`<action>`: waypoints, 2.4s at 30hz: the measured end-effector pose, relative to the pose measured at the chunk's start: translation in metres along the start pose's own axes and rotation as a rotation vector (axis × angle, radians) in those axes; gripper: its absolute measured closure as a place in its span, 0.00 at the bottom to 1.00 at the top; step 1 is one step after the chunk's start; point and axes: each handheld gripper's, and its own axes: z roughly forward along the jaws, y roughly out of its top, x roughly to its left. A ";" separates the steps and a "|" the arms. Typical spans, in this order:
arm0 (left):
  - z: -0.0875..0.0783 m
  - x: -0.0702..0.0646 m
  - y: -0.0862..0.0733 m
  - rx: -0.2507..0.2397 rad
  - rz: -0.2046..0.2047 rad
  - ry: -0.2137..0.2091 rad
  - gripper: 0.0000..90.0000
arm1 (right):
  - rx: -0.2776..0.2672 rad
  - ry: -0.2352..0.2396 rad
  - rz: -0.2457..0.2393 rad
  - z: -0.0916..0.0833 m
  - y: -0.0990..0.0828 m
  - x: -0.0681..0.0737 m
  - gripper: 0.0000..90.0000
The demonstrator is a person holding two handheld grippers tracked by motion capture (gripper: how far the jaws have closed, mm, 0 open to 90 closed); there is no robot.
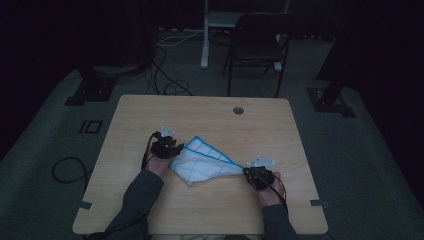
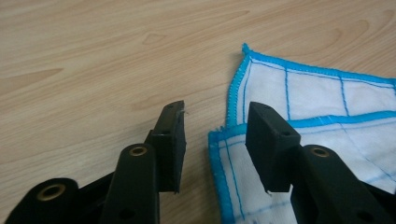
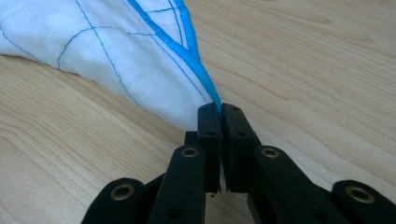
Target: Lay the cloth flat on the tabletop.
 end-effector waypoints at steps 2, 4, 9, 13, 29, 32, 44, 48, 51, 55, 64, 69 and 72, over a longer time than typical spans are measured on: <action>0.005 0.000 0.000 0.010 -0.006 -0.006 0.64 | 0.001 0.002 0.003 0.000 0.000 0.000 0.97; 0.009 0.000 -0.001 0.022 -0.014 -0.010 0.64 | 0.002 0.002 0.003 0.000 0.000 0.000 0.97; 0.013 0.001 -0.004 0.044 -0.043 -0.034 0.62 | 0.002 0.004 0.004 0.000 0.000 0.000 0.97; 0.014 0.000 -0.005 0.045 -0.053 -0.042 0.62 | 0.003 0.003 0.003 0.000 0.000 0.000 0.97; -0.007 -0.018 -0.001 0.001 0.013 -0.022 0.94 | 0.001 0.003 0.004 0.000 -0.001 0.000 0.96; -0.013 -0.020 -0.002 -0.015 0.021 -0.028 0.94 | 0.001 0.002 0.003 0.000 -0.001 0.000 0.96; -0.037 -0.036 -0.010 -0.068 0.036 -0.071 0.95 | -0.003 -0.002 0.006 -0.001 -0.001 -0.001 0.96; -0.050 -0.046 -0.014 -0.092 0.053 -0.097 0.95 | -0.003 -0.003 0.006 -0.001 -0.001 -0.001 0.96; -0.056 -0.052 -0.019 -0.101 0.061 -0.108 0.95 | -0.004 -0.004 0.006 -0.002 -0.001 -0.002 0.96; -0.064 -0.057 -0.027 -0.109 0.063 -0.124 0.95 | -0.015 0.007 0.007 -0.003 0.000 -0.002 0.92; -0.072 -0.069 -0.051 -0.097 0.054 -0.156 0.95 | -0.081 0.015 -0.010 -0.011 0.010 0.000 0.87; -0.073 -0.075 -0.065 -0.081 0.053 -0.169 0.95 | -0.101 0.015 -0.026 -0.012 0.019 0.000 0.86; -0.072 -0.077 -0.073 -0.063 0.050 -0.175 0.95 | -0.102 0.021 -0.055 -0.007 0.025 0.002 0.89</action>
